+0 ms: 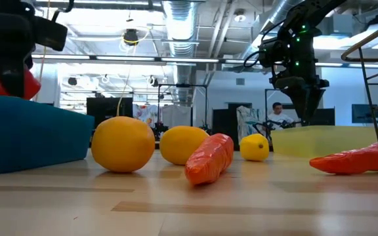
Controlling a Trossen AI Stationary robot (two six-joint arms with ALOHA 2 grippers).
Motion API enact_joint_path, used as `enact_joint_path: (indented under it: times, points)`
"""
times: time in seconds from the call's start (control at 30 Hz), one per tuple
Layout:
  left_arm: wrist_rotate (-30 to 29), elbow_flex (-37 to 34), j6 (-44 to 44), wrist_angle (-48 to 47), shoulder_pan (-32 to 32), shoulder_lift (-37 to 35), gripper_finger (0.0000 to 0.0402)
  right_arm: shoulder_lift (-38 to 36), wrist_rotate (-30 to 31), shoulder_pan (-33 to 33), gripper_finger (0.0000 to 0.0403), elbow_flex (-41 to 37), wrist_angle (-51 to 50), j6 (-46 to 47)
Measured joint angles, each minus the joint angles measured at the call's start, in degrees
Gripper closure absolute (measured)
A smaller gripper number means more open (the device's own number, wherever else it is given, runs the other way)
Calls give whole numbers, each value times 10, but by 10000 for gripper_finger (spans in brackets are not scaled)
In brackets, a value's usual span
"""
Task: Sort produce into baskets
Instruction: Put the red bell pepper into the blue bin, then put the yellow lemon into the wire basket
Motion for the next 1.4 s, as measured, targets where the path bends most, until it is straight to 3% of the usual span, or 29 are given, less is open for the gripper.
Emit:
enact_joint_path:
  times: [0.3,0.7,1.2,1.4]
  points:
    - [13,0,8,-2,0,41,85,0,0,0,117,0,0,0]
    - [24,0,0,-1,0,46,5,0,0,0,117,0,0,0]
    - [50,0,3,2,0,46,5,-2,0,15,117,117,-19,0]
    - [50,0,3,6,0,46,6,-1,-74,75,117,127,15,0]
